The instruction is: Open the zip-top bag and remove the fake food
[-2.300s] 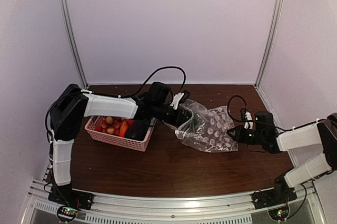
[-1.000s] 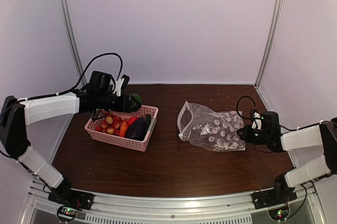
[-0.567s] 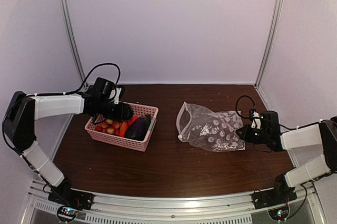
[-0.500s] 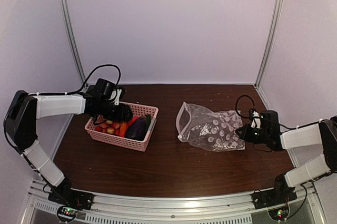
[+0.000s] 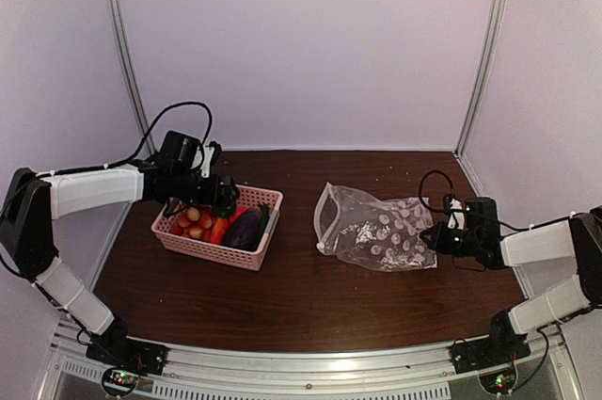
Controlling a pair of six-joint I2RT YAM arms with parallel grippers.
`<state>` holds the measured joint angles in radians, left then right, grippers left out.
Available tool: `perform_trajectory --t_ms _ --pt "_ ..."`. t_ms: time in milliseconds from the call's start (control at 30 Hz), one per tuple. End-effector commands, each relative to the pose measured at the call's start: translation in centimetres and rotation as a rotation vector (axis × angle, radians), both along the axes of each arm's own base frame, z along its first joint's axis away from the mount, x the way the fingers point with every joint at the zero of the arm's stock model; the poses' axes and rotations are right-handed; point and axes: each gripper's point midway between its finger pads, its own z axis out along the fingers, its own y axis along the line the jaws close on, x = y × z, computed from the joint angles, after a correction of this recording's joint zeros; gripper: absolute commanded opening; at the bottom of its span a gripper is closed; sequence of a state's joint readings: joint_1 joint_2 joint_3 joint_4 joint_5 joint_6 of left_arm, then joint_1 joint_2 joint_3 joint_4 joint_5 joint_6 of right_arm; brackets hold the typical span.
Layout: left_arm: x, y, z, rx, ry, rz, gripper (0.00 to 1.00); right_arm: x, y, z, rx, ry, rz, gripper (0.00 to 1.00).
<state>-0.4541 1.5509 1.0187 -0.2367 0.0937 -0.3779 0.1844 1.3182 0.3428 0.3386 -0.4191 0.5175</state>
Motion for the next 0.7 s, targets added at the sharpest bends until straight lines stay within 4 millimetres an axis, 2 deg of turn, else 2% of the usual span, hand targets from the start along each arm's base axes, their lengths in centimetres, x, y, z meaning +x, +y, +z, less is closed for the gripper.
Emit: perform_trajectory --t_ms 0,133,233,433,667 --pt "0.4 -4.3 6.8 -0.118 -0.174 -0.127 0.86 0.0 0.2 0.1 -0.001 -0.002 0.022 0.12" --pt "-0.6 -9.4 8.9 -0.224 -0.216 -0.262 0.82 0.0 0.2 0.1 0.003 0.006 0.02 0.21" --pt "-1.5 -13.7 8.6 -0.243 -0.197 -0.358 0.79 0.0 0.1 0.2 0.004 0.008 0.013 0.25" --pt "-3.1 -21.0 6.1 -0.247 -0.14 -0.492 0.73 -0.1 0.0 0.3 0.005 0.013 0.002 0.28" --pt "-3.9 -25.8 2.3 -0.255 -0.06 -0.562 0.66 -0.1 0.0 0.6 0.009 0.008 0.002 0.28"
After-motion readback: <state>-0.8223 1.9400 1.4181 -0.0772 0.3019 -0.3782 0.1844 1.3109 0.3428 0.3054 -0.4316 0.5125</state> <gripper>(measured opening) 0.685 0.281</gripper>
